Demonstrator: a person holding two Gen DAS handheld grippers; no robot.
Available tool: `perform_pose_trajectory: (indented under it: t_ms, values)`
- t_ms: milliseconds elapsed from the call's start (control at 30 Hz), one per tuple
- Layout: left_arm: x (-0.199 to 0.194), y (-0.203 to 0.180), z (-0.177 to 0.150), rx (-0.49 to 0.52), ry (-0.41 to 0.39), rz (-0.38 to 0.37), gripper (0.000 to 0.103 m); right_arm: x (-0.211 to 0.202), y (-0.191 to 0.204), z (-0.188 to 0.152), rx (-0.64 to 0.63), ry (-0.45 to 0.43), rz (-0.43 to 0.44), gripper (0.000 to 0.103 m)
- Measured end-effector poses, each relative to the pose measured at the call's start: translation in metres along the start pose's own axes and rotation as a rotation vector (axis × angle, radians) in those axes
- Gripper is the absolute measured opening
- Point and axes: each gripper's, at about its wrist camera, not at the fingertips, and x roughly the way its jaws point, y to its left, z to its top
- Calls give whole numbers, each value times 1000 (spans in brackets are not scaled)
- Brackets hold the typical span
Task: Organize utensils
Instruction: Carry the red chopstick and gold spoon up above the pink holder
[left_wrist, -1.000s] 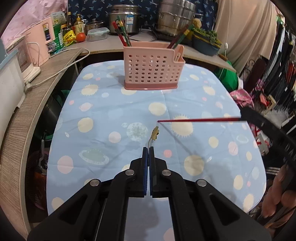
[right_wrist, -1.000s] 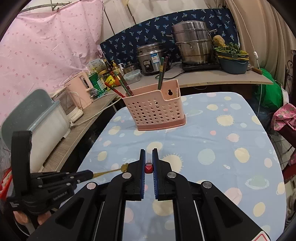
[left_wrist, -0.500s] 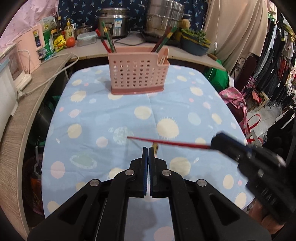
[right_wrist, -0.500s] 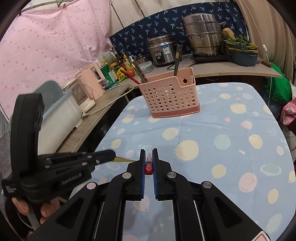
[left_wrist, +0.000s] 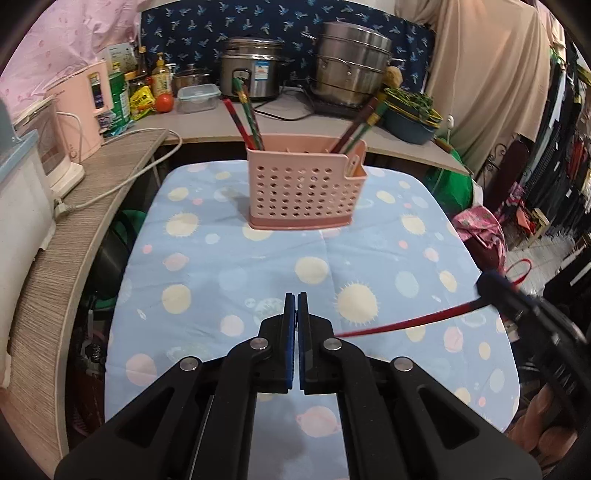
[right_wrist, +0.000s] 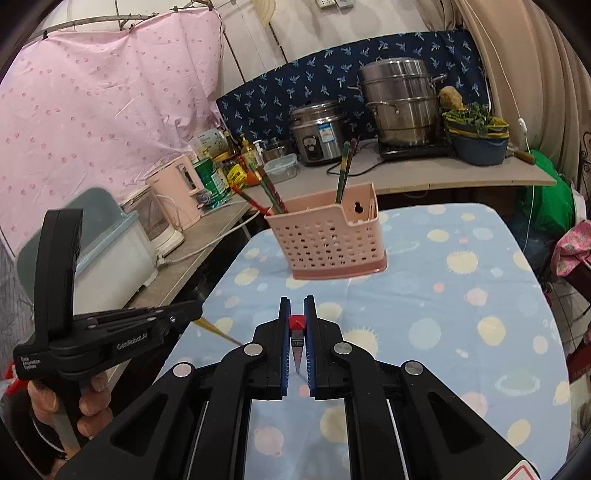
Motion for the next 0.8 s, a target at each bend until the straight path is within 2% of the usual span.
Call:
perform_pose_trajectory:
  t_ms: [167,400,633,800]
  values:
    - [-7,13,32,-40,-47,1,1,12,-7,44,0,-53,-9,8]
    - [-12,11,93,-19,-138,30,1,23,-5,113,-3,-164,-12,8]
    - [-1,9,156,-2,-205,72,1,35,-2,180,-4,-274,-36,8]
    - [16,9,189,-1,-227,91,1,53,-3,214,3,-316,-55,8]
